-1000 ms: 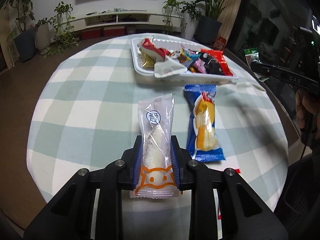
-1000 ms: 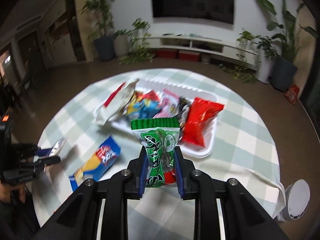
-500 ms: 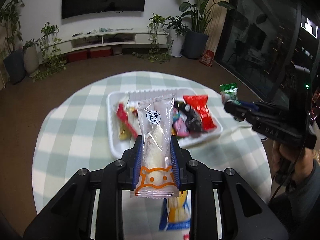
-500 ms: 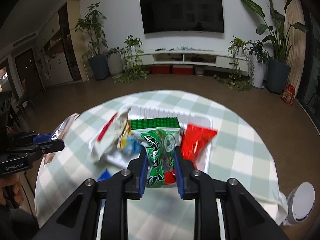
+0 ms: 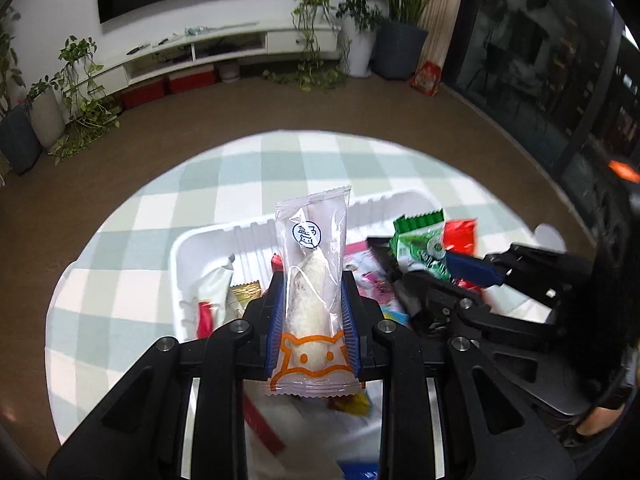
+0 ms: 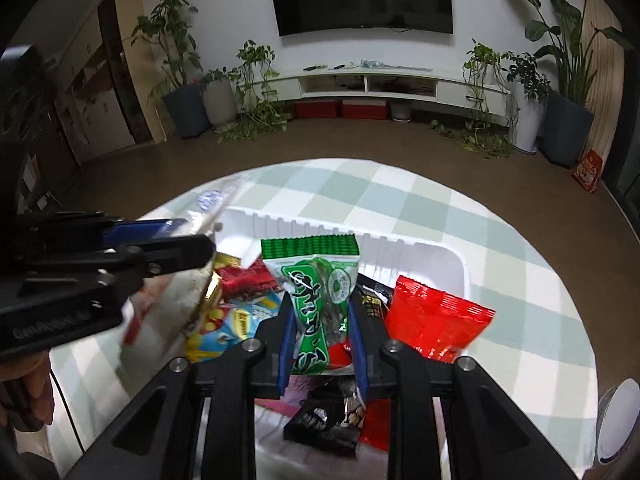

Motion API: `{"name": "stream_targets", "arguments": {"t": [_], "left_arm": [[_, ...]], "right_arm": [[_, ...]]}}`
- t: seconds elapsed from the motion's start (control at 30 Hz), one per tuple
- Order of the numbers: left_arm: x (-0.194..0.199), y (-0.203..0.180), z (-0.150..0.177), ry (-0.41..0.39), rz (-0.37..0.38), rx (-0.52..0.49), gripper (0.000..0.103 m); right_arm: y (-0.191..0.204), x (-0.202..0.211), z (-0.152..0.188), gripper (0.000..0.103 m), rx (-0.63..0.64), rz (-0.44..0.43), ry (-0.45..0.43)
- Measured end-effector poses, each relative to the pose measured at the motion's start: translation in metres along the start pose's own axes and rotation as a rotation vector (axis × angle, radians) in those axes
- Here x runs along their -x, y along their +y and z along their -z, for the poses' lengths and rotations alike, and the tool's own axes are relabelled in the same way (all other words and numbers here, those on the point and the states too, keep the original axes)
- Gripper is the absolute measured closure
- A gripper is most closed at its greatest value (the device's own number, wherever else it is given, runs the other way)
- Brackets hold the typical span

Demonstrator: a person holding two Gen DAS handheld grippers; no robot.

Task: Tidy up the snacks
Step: 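Carry the white packet and green packet into the white tray and release both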

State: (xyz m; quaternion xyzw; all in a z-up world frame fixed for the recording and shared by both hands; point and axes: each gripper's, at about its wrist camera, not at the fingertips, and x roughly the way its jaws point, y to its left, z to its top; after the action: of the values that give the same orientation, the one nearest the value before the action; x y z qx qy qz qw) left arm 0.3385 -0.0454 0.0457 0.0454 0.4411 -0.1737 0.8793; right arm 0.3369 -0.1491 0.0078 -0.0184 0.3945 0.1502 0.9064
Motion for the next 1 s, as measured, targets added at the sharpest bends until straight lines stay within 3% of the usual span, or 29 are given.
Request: {"name": "stream_targets", "arguments": {"t": [0.27, 0.73, 0.83, 0.87, 0.9, 1.0], "left_arm": [[-0.049, 0.006, 0.006, 0.048, -0.017, 0.023, 0.079], [-0.056, 0.007, 0.008, 0.041, -0.049, 0.031, 0.072], [-0.053, 0.011, 0.010, 0.029, -0.059, 0.046, 0.054], [-0.051, 0.012, 0.010, 0.024, -0.061, 0.054, 0.037], [-0.049, 0.013, 0.010, 0.020, -0.061, 0.055, 0.031], [-0.041, 0.012, 0.010, 0.008, -0.063, 0.048, 0.027]], "right_arm": [[-0.001, -0.013, 0.001, 0.075, 0.015, 0.014, 0.009], [0.000, -0.019, 0.007, 0.065, 0.041, 0.024, 0.010], [0.001, -0.019, 0.007, 0.061, 0.051, 0.030, 0.010], [0.001, -0.019, 0.007, 0.059, 0.053, 0.032, 0.009], [0.002, -0.017, 0.007, 0.055, 0.058, 0.035, 0.004], [0.004, -0.013, 0.005, 0.047, 0.074, 0.055, -0.013]]}}
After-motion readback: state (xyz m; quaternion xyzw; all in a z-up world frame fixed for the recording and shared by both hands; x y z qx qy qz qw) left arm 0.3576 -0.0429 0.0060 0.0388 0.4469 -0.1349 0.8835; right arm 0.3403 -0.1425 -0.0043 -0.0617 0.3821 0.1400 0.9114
